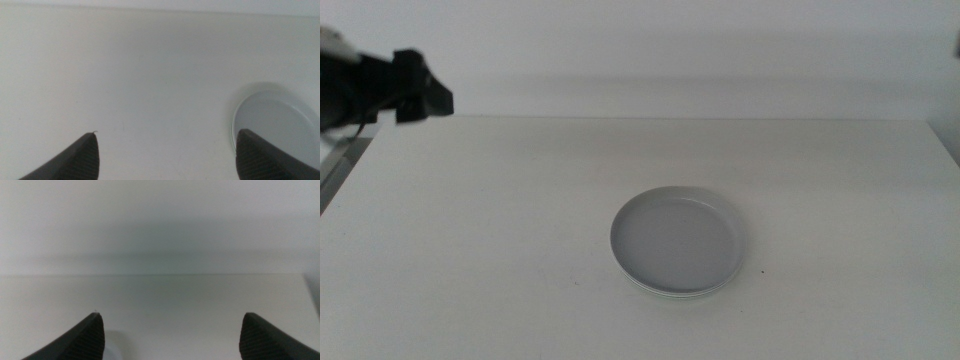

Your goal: Stack the three bowls on top of each other.

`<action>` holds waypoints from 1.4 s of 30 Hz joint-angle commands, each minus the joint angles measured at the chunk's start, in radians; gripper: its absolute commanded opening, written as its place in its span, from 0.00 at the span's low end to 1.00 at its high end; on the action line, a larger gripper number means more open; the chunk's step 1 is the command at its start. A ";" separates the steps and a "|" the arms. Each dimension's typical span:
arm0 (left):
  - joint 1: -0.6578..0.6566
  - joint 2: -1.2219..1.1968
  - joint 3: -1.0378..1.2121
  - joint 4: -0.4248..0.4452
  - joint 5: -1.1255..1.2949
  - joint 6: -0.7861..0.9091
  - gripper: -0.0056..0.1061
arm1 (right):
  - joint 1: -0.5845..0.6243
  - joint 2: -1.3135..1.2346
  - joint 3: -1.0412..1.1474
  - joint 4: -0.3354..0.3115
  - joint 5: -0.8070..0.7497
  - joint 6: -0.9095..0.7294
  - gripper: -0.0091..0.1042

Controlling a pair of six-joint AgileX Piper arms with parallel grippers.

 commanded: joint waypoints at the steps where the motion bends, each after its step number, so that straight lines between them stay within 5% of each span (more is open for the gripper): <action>1: 0.003 -0.106 0.103 -0.034 -0.107 0.039 0.89 | -0.056 -0.052 0.027 0.046 -0.007 -0.049 0.89; 3: 0.003 -0.203 0.217 -0.104 -0.199 0.136 0.89 | -0.060 -0.122 0.090 0.068 -0.055 -0.110 0.89; 7: 0.003 -0.422 0.458 -0.438 -0.398 0.477 0.89 | -0.056 -0.287 0.249 0.150 -0.147 -0.262 0.89; 9: 0.003 -0.495 0.518 -0.496 -0.457 0.526 0.89 | -0.056 -0.342 0.299 0.152 -0.185 -0.264 0.89; 30: 0.003 -0.519 0.533 -0.495 -0.529 0.519 0.89 | -0.056 -0.358 0.329 0.150 -0.212 -0.242 0.89; 32: 0.003 -0.522 0.533 -0.419 -0.525 0.453 0.89 | -0.056 -0.358 0.329 0.150 -0.212 -0.242 0.89; 37: 0.003 -0.567 0.533 -0.014 -0.501 0.054 0.89 | -0.056 -0.358 0.329 0.150 -0.212 -0.242 0.89; 42: 0.003 -0.576 0.533 0.002 -0.527 0.036 0.89 | -0.056 -0.358 0.329 0.150 -0.212 -0.242 0.89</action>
